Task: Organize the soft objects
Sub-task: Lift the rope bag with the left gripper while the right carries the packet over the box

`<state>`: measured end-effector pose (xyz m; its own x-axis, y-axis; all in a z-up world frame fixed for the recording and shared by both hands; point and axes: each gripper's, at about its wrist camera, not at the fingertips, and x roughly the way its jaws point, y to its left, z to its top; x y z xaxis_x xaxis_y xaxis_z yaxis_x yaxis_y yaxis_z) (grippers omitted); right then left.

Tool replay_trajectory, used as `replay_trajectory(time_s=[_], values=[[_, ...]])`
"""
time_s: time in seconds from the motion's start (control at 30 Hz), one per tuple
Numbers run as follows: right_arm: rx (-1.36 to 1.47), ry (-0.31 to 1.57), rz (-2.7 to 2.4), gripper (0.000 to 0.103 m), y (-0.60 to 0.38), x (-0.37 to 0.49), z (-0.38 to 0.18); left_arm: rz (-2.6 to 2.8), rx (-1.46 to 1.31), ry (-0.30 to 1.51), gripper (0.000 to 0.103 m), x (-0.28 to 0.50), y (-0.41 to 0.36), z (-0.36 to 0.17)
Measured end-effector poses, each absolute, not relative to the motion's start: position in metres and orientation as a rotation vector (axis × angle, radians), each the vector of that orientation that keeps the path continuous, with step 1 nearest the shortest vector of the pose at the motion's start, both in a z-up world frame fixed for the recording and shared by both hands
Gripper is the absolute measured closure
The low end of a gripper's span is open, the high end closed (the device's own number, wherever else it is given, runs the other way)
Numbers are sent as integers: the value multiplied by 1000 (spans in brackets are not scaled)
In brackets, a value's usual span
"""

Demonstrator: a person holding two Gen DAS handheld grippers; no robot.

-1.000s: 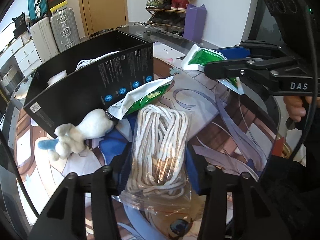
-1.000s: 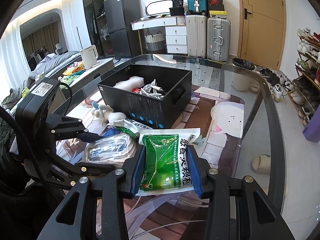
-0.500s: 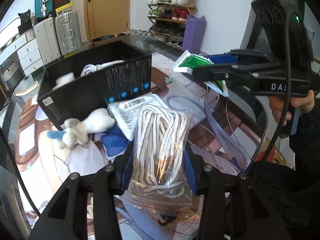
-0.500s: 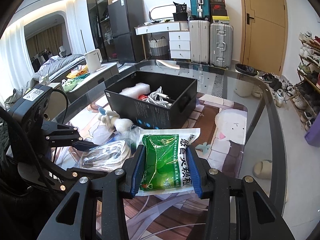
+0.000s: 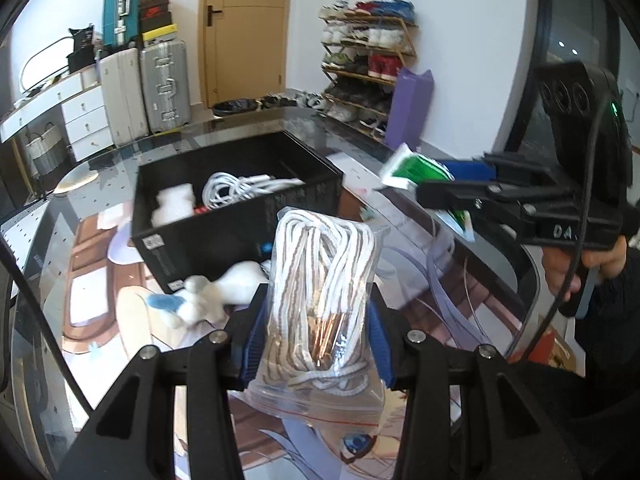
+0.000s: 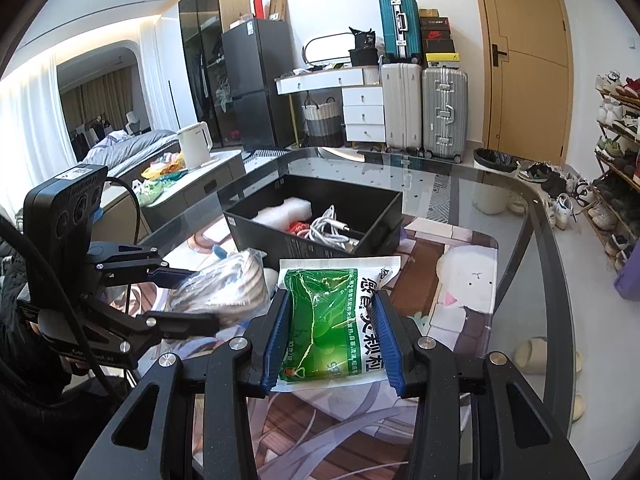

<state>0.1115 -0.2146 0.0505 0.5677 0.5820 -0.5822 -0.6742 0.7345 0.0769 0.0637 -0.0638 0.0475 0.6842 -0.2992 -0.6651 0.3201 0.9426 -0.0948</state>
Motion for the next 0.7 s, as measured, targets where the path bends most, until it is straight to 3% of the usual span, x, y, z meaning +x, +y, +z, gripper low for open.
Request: replay_trajectory(time_s=[0.7], values=[[-93,532,749,61,-181,134,75,-202,-90,624,59,93,-22,76]])
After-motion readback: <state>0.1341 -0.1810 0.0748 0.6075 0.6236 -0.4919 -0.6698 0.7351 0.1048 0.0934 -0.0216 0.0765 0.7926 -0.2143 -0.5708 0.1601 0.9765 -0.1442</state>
